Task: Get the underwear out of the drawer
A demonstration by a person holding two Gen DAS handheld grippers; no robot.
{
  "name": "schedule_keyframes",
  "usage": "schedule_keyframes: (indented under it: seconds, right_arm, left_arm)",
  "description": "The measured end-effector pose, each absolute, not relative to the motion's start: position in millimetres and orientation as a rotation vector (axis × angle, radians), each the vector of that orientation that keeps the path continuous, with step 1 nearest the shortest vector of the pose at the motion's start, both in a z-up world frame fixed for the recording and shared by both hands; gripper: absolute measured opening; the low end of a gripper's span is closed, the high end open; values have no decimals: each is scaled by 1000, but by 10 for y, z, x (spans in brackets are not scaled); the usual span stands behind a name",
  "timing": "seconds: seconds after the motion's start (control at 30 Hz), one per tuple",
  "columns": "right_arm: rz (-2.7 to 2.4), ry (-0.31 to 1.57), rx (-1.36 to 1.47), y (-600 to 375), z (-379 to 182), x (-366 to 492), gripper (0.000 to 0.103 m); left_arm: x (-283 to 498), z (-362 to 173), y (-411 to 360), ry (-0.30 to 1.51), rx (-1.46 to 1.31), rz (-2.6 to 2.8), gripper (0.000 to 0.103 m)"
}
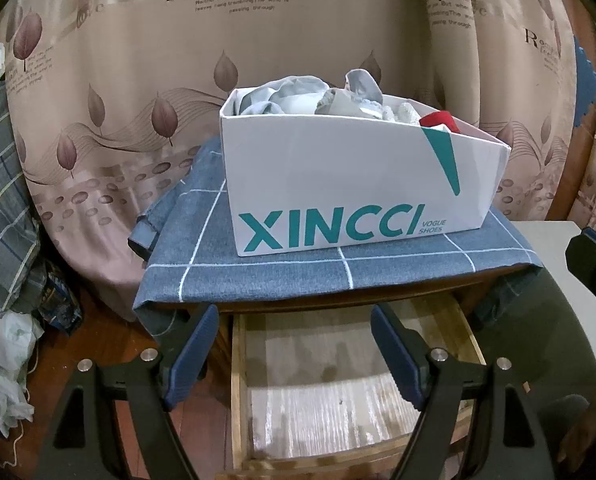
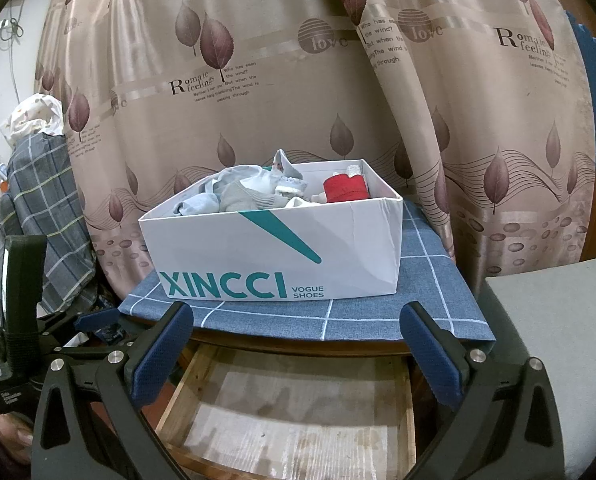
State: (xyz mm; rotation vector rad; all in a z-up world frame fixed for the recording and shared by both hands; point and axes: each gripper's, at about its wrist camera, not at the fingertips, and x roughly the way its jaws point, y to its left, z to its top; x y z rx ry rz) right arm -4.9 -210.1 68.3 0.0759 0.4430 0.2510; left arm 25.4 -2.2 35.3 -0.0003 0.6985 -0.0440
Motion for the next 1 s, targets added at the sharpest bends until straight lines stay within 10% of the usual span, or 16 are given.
schedule_keyframes:
  seconds: [1.0]
  right_arm:
    - [252, 442, 78, -2105, 685, -47, 103]
  left_arm:
    - [306, 309, 4, 737, -4, -28, 81]
